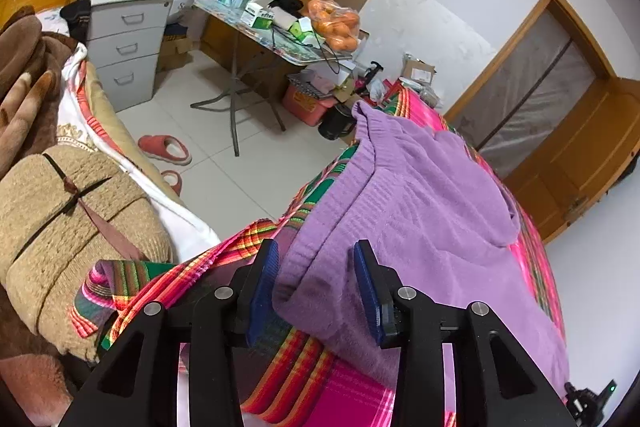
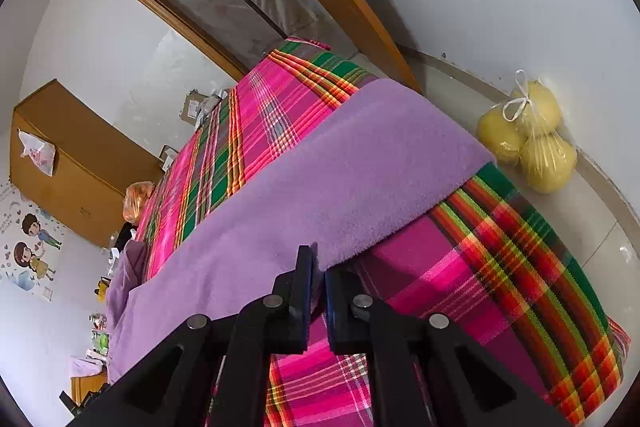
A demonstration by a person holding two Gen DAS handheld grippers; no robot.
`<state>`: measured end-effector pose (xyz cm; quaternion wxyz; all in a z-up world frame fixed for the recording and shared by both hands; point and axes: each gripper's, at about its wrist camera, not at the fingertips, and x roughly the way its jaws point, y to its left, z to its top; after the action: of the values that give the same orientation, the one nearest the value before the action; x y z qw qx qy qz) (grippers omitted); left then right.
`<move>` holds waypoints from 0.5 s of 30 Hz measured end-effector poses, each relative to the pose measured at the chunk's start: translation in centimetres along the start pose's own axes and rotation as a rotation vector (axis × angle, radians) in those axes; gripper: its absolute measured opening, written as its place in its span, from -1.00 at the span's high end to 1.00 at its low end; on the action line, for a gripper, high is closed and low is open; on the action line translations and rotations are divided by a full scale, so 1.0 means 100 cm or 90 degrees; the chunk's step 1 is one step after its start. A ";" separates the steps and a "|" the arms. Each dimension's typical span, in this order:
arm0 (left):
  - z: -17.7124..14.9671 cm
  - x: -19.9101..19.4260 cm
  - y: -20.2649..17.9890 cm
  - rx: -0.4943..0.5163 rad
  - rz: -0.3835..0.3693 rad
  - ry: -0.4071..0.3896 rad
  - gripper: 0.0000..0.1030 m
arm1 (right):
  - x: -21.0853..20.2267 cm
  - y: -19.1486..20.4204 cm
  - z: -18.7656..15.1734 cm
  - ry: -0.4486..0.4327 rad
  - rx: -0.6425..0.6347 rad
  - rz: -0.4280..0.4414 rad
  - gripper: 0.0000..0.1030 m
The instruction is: Fold clothes
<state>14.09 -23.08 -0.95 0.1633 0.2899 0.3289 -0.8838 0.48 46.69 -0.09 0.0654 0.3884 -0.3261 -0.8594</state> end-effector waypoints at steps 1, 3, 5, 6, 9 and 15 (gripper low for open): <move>-0.001 0.000 -0.002 0.003 0.001 -0.002 0.20 | 0.000 0.000 0.000 0.000 0.000 0.000 0.88; -0.002 0.002 -0.006 0.015 0.004 -0.004 0.21 | 0.000 0.001 0.000 -0.002 -0.005 -0.003 0.91; -0.002 0.004 -0.008 0.027 0.016 -0.008 0.32 | 0.000 0.001 -0.001 -0.004 -0.009 -0.004 0.92; -0.001 0.005 -0.008 0.032 0.025 -0.011 0.49 | -0.001 0.001 -0.001 -0.006 -0.010 -0.004 0.94; 0.000 0.008 -0.007 0.040 0.041 -0.018 0.82 | -0.003 0.001 -0.002 -0.010 -0.007 -0.002 0.94; 0.005 0.003 0.012 -0.027 -0.011 -0.003 0.87 | -0.002 0.003 -0.003 -0.005 -0.005 -0.005 0.94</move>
<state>14.29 -24.33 -1.42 0.1631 0.2812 0.3499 -0.8786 0.74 46.40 0.06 0.0625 0.3858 -0.3212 -0.8626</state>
